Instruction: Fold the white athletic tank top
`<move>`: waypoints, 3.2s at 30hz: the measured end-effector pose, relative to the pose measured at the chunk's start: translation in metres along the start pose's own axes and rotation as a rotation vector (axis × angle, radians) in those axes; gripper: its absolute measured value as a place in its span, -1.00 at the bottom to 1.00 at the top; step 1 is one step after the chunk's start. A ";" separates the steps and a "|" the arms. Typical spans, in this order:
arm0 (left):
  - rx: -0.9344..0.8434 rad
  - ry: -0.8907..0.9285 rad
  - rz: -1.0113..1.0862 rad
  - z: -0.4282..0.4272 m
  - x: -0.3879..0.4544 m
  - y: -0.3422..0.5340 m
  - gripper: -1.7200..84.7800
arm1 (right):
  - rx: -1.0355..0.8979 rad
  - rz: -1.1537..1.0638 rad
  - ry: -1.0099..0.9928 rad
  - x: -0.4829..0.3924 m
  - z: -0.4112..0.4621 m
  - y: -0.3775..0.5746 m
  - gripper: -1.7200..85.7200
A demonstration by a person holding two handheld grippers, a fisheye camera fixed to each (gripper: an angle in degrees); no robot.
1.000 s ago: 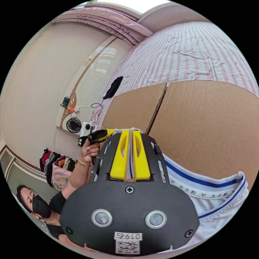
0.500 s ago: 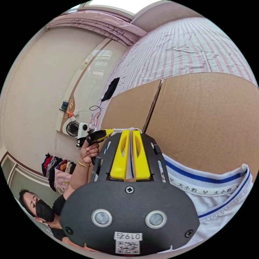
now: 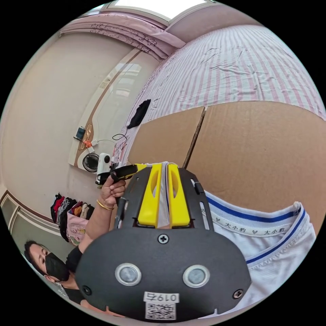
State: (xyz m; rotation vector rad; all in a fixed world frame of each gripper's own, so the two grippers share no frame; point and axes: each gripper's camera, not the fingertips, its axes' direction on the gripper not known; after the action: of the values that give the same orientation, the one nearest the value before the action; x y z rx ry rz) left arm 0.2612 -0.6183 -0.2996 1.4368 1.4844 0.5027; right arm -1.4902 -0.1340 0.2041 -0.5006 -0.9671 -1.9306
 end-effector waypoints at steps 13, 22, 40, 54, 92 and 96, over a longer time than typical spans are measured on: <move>-0.011 0.025 -0.006 0.000 0.011 -0.015 -0.92 | -0.044 -0.099 0.093 -0.032 0.000 0.007 -0.97; -0.067 0.004 -0.002 -0.010 0.021 -0.036 -0.92 | -0.054 -0.070 0.209 -0.025 0.004 0.009 -0.98; -0.143 -0.019 0.057 -0.048 0.059 -0.068 -0.93 | -0.027 -0.070 0.135 -0.003 -0.030 0.019 -0.98; -0.091 -0.044 0.371 -0.179 0.089 0.080 -0.77 | -0.052 -0.559 -0.082 -0.146 -0.097 0.177 -0.97; -0.196 -0.136 0.179 -0.182 0.079 0.035 -0.93 | -0.318 -0.395 0.064 -0.158 -0.047 0.310 -0.97; -0.189 -0.144 0.209 -0.184 0.083 0.031 -0.92 | -0.323 -0.388 0.052 -0.153 -0.059 0.304 -0.98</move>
State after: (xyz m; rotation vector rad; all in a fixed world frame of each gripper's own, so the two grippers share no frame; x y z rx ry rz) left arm 0.1372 -0.4755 -0.2220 1.4521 1.1481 0.6358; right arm -1.1491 -0.1885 0.1963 -0.4657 -0.7607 -2.4581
